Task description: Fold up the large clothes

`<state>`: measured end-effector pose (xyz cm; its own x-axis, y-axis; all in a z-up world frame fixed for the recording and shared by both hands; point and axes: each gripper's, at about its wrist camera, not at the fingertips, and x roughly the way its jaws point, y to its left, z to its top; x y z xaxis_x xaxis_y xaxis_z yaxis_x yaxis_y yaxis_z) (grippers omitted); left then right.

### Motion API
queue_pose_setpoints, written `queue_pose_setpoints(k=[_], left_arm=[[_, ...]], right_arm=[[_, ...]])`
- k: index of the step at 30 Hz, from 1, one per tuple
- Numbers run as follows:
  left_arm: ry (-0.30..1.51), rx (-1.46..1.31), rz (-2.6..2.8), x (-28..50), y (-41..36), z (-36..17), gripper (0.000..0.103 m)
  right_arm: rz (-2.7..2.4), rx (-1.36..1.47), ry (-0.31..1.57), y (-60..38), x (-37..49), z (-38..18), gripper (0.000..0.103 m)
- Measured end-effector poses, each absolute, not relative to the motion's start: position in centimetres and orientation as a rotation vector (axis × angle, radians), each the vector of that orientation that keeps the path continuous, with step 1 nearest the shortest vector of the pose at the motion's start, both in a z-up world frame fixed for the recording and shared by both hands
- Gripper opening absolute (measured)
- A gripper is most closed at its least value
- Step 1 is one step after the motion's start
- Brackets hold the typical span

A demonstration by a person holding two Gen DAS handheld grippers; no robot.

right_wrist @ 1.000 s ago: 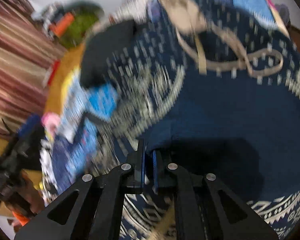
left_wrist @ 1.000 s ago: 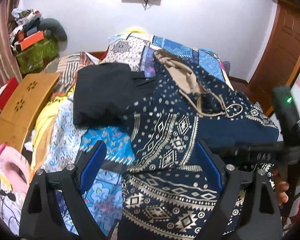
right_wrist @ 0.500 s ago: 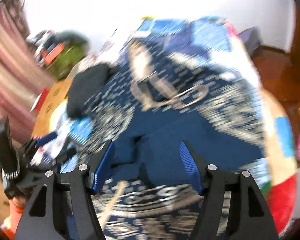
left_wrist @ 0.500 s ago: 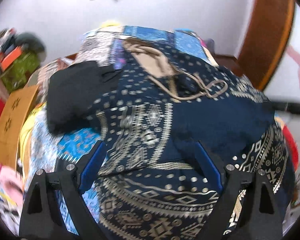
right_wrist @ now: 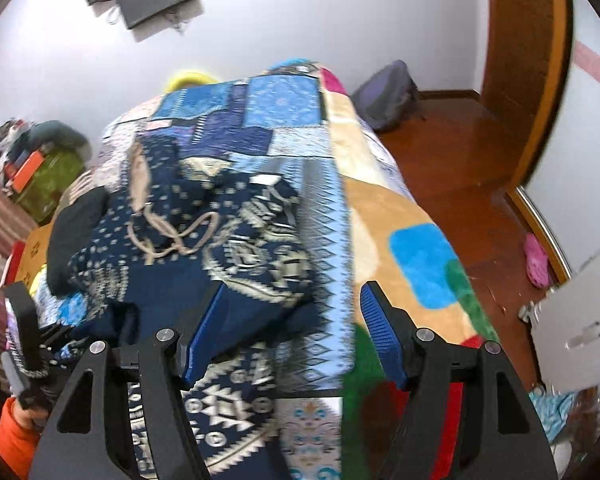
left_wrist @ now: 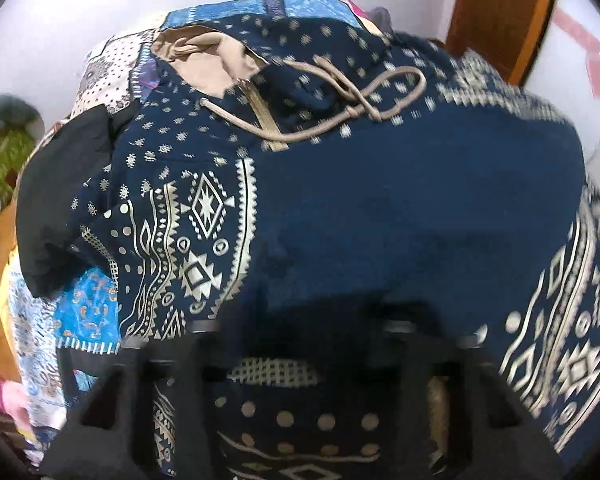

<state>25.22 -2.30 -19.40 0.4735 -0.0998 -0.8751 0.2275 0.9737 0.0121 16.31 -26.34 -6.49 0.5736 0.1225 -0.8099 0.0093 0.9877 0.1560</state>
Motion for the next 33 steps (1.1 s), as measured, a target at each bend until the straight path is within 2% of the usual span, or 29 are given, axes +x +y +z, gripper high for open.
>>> queue_pose_setpoints(k=[1,10,13,16,21,24,30,32,33], left_arm=[[1.048,0.116,-0.193,25.5,-1.9,-18.9,0.017],[0.783,-0.030,-0.111,25.4,3.7,-10.6,0.014],[0.745,-0.061,-0.068,25.3,5.7,-9.5,0.014],[0.767,-0.082,-0.044,25.2,7.1,-10.6,0.014],[0.902,-0.064,-0.004,25.5,8.5,-15.2,0.016],[0.985,-0.070,0.017,25.4,9.7,-18.5,0.022],[1.088,-0.082,0.036,24.7,11.2,-22.3,0.035],[1.107,-0.087,0.058,24.3,11.6,-22.9,0.049],[1.118,-0.088,0.077,24.1,12.1,-23.2,0.051]], right_arm=[[0.061,0.151,0.961,-26.6,16.4,-6.7,0.064],[0.052,0.159,0.989,-26.0,19.2,-8.2,0.064],[0.069,0.158,1.028,-24.9,20.0,-9.6,0.064],[0.101,0.146,1.083,-23.8,20.4,-11.5,0.064],[0.120,0.119,1.128,-22.7,20.0,-13.5,0.064],[0.106,0.109,1.119,-22.8,19.8,-13.3,0.072],[0.102,0.101,1.118,-23.0,19.8,-13.3,0.073],[0.099,0.101,1.119,-22.9,19.8,-13.3,0.073],[0.097,0.101,1.120,-22.9,19.9,-13.3,0.073]])
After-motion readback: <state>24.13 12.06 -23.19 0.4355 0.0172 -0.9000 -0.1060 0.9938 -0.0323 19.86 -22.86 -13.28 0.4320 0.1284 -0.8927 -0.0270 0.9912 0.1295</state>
